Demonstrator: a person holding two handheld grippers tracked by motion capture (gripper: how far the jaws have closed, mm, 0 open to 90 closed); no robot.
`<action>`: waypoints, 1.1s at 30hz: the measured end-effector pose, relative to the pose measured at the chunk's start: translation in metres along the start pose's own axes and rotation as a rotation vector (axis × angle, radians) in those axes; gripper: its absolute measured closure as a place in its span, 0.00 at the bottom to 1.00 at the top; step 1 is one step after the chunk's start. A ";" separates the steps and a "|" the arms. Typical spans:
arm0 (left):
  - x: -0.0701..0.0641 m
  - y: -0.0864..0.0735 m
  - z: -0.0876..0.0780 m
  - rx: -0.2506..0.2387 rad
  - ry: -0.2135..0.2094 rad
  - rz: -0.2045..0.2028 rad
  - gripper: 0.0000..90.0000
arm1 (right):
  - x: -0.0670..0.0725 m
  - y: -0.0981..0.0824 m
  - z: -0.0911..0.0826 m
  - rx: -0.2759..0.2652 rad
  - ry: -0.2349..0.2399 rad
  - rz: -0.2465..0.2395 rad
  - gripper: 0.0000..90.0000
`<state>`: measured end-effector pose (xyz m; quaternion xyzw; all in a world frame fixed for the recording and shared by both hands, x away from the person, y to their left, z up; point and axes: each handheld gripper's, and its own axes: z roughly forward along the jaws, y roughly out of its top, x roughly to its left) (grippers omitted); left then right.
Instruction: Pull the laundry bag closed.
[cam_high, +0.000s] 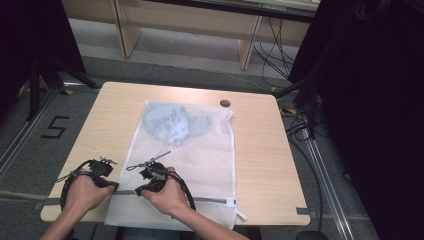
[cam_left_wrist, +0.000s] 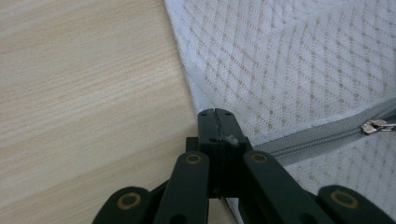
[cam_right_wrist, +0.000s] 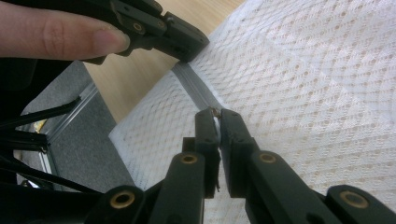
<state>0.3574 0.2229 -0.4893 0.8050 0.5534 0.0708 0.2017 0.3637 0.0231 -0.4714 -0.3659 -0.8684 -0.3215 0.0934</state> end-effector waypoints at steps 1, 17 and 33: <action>0.000 0.000 0.000 0.000 0.000 0.000 1.00 | 0.000 0.000 0.000 0.000 0.000 0.000 0.97; 0.000 0.000 0.000 0.001 0.000 0.001 1.00 | -0.004 -0.004 -0.009 0.001 -0.005 0.012 0.97; 0.000 0.000 0.000 0.001 0.001 -0.001 1.00 | -0.007 -0.008 -0.013 0.004 -0.011 0.011 0.97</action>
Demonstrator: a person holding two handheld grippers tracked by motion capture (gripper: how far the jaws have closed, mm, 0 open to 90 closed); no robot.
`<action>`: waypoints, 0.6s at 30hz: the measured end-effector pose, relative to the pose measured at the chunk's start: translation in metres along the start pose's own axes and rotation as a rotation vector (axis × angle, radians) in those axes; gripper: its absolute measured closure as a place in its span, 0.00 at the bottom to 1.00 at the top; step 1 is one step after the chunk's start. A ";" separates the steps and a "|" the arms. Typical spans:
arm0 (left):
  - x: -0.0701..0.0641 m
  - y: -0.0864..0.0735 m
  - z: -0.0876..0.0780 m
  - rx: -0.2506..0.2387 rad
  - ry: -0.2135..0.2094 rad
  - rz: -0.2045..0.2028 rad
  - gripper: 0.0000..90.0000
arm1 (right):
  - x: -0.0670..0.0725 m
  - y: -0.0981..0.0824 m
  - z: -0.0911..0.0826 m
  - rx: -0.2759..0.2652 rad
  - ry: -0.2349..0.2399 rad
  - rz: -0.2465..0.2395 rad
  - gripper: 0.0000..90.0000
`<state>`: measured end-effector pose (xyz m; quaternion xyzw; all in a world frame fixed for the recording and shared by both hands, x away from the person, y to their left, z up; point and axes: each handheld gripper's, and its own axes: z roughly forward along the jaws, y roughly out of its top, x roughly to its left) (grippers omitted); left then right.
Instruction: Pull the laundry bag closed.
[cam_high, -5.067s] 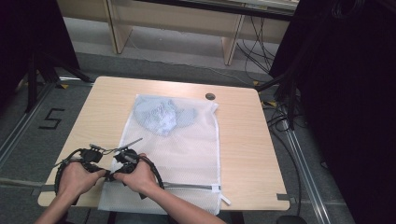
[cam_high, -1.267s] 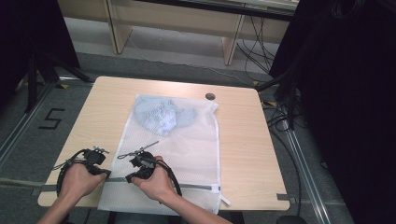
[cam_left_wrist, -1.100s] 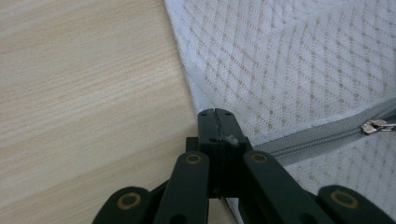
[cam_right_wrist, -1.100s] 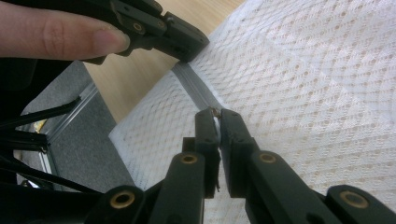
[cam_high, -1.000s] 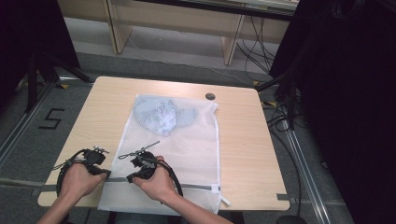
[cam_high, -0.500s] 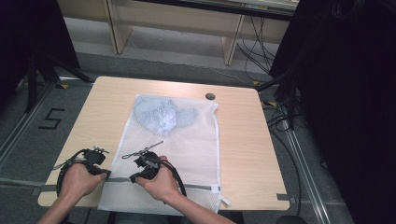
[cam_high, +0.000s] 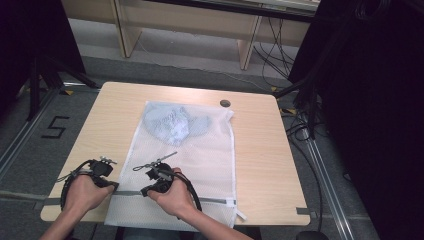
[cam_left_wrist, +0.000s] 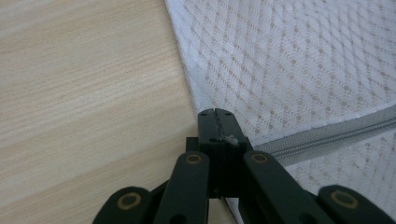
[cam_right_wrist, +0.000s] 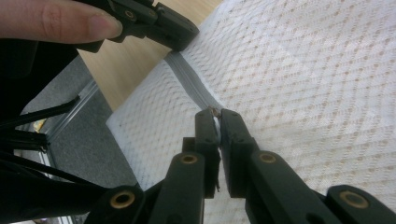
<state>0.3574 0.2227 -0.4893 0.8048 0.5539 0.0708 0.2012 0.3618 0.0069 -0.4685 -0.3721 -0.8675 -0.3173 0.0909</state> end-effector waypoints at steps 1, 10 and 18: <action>0.000 0.000 0.000 -0.001 0.001 -0.001 1.00 | 0.000 0.000 0.000 -0.005 0.004 -0.004 0.97; 0.000 0.000 0.000 0.000 0.000 -0.001 1.00 | -0.003 -0.003 -0.005 -0.007 0.004 0.006 0.97; 0.000 0.000 0.000 -0.001 0.001 0.000 1.00 | -0.004 -0.004 -0.008 -0.002 0.003 0.010 0.97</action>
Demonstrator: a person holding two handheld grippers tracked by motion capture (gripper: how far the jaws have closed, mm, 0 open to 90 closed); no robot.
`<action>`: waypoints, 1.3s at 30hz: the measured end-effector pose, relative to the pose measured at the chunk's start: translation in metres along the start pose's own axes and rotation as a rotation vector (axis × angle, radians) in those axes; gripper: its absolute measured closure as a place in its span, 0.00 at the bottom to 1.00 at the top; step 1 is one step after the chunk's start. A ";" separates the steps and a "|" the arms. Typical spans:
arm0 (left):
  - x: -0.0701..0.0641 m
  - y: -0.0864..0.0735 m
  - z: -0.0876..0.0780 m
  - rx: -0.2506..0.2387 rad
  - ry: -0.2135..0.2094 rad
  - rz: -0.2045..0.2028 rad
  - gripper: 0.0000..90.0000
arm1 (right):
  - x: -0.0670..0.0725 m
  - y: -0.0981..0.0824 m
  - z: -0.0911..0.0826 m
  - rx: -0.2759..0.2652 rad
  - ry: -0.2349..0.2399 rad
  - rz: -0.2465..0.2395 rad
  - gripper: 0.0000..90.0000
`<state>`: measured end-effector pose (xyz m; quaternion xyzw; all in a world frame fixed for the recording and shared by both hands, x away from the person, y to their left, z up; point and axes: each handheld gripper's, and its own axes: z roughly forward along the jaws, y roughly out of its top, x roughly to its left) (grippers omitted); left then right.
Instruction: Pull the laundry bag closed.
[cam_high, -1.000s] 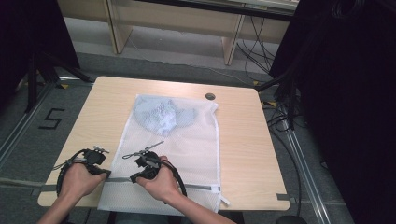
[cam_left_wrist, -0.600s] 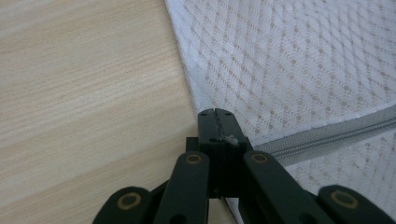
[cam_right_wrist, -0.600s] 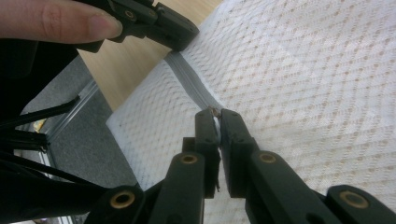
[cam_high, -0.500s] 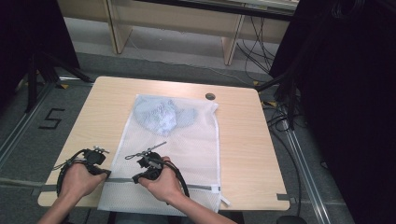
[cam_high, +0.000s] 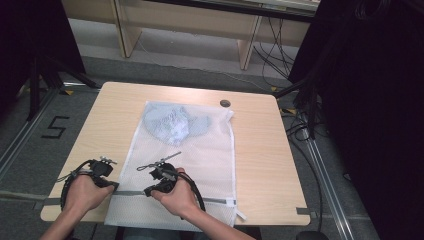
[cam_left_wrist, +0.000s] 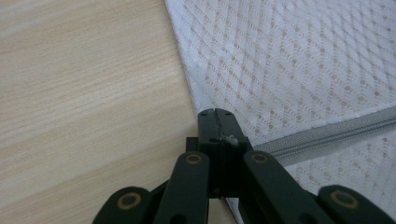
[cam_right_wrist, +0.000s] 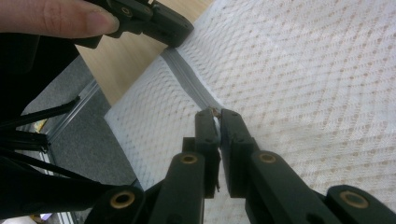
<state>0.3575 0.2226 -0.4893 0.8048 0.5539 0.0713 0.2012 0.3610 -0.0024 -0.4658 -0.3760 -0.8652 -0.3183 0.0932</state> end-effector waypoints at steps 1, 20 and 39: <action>0.000 0.000 0.000 0.001 0.000 0.000 1.00 | -0.001 0.000 -0.001 0.001 -0.001 0.003 0.97; 0.000 0.000 0.000 0.001 0.000 0.000 1.00 | -0.003 -0.004 -0.006 0.005 0.000 0.007 0.97; 0.000 0.000 0.000 -0.001 0.000 0.001 1.00 | -0.004 -0.008 -0.011 0.000 -0.012 0.004 0.97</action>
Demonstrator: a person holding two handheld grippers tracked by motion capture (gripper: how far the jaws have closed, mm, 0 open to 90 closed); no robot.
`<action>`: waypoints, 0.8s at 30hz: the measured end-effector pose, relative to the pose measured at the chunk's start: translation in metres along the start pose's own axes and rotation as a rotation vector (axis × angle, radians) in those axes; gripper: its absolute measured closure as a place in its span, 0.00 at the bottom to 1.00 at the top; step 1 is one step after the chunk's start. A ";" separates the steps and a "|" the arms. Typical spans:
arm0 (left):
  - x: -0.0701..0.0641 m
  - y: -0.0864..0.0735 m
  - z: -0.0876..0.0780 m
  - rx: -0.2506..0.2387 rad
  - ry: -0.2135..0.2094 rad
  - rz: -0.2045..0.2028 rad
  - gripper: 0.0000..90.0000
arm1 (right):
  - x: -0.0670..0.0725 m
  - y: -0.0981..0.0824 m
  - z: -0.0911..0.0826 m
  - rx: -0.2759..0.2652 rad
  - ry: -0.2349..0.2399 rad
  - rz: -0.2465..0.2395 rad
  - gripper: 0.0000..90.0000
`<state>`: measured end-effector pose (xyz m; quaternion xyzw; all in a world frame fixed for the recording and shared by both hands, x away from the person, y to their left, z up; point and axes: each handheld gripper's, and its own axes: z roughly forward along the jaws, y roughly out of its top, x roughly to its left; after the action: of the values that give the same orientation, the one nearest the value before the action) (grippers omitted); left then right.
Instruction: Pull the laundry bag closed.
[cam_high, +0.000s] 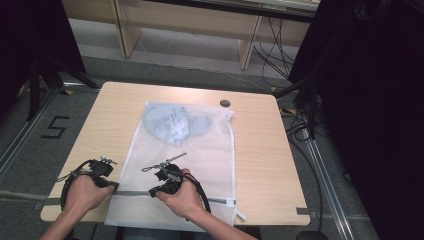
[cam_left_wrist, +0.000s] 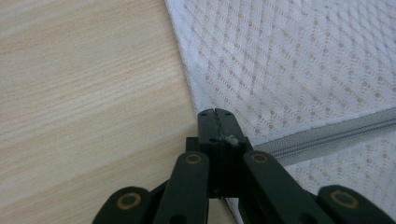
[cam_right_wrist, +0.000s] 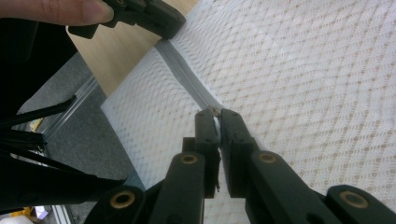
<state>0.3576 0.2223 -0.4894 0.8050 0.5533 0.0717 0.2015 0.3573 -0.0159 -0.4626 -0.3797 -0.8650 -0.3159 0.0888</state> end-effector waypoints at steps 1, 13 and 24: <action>0.000 0.000 0.000 0.001 0.000 -0.001 1.00 | 0.000 0.000 0.000 0.000 0.000 0.000 0.97; 0.000 0.000 0.000 -0.001 0.001 0.005 1.00 | -0.004 -0.003 -0.005 0.004 -0.005 0.017 0.97; 0.000 0.000 0.000 -0.001 0.001 0.004 1.00 | -0.007 -0.005 -0.007 0.002 -0.008 0.005 0.97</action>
<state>0.3576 0.2224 -0.4895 0.8060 0.5517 0.0728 0.2015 0.3574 -0.0272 -0.4620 -0.3829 -0.8647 -0.3133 0.0863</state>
